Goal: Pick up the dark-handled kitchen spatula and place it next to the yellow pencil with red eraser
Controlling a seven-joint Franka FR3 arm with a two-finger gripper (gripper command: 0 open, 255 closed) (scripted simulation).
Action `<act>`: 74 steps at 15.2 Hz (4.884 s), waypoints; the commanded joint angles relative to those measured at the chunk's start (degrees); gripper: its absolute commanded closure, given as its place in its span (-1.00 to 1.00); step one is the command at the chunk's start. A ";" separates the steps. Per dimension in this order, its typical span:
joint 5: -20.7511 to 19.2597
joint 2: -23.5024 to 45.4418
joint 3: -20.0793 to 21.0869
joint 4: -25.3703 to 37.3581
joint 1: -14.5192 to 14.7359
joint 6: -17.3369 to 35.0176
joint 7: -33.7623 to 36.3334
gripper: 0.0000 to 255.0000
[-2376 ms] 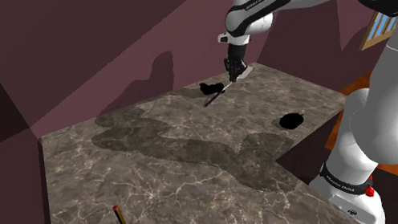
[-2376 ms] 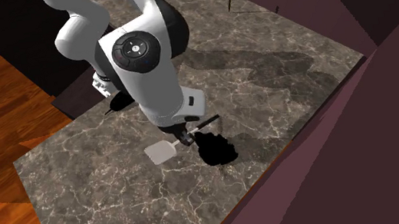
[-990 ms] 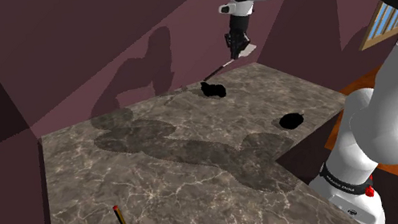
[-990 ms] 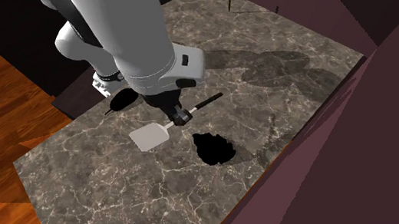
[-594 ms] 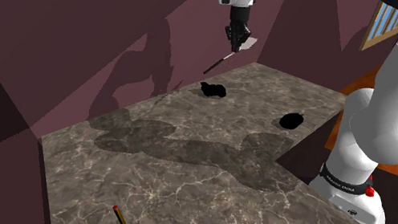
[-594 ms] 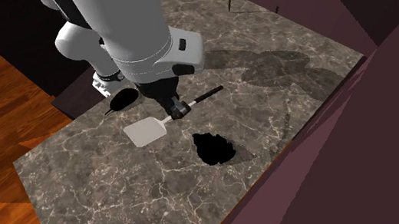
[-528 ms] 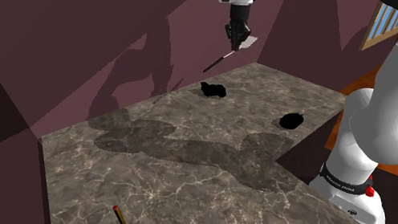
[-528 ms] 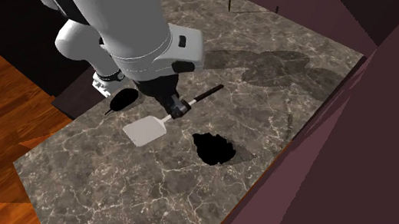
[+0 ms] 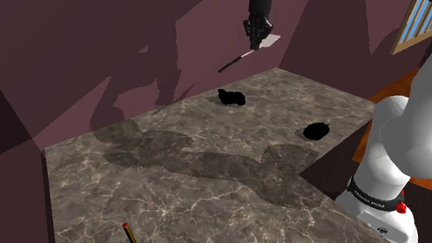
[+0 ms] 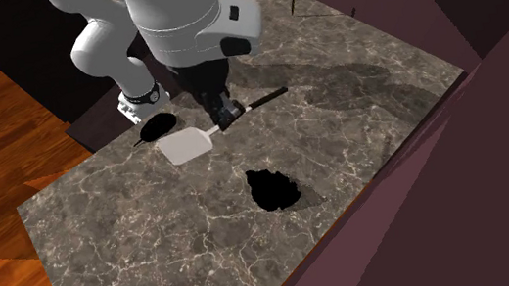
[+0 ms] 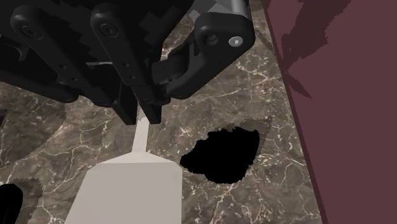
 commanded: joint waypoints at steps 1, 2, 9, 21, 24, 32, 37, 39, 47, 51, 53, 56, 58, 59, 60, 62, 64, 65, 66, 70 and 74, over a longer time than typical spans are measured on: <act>-1.04 -2.33 2.03 -2.46 1.07 0.51 3.45 1.00; -1.51 -3.56 3.10 -3.69 1.57 0.68 5.17 1.00; -2.76 -9.85 10.68 -10.38 4.58 1.48 16.37 1.00; -0.24 -12.74 22.78 -14.49 10.28 2.64 33.56 1.00; 0.67 -12.05 25.61 -14.09 11.84 2.97 37.63 1.00; 2.70 -7.66 32.73 -10.20 15.98 3.73 48.20 1.00; 3.25 -2.81 37.11 -5.25 18.65 3.88 55.10 1.00; 3.27 -2.94 37.11 -6.94 18.67 5.43 55.05 1.00; 3.34 -2.96 37.17 -13.12 18.70 11.59 54.87 1.00; 3.38 -2.67 37.21 -15.91 18.72 14.67 54.79 1.00; 3.39 -2.45 37.23 -17.23 18.73 16.20 54.75 1.00; 3.41 -2.03 37.26 -19.12 18.75 18.51 54.69 1.00; 3.42 -1.68 37.28 -20.31 18.76 20.05 54.66 1.00; 3.43 -1.49 37.29 -20.90 18.76 20.83 54.64 1.00; 3.43 -1.29 37.30 -21.47 18.77 21.60 54.63 1.00; 3.44 -0.85 37.32 -22.57 18.78 23.15 54.59 1.00; 3.45 -0.35 37.34 -23.63 18.79 24.70 54.56 1.00; 3.45 -0.09 37.35 -24.14 18.79 25.47 54.55 1.00; 3.45 0.19 37.36 -24.64 18.80 26.25 54.54 1.00; 3.45 1.44 37.40 -26.51 18.81 29.37 54.48 1.00; 3.45 2.88 37.44 -28.20 18.83 32.50 54.44 1.00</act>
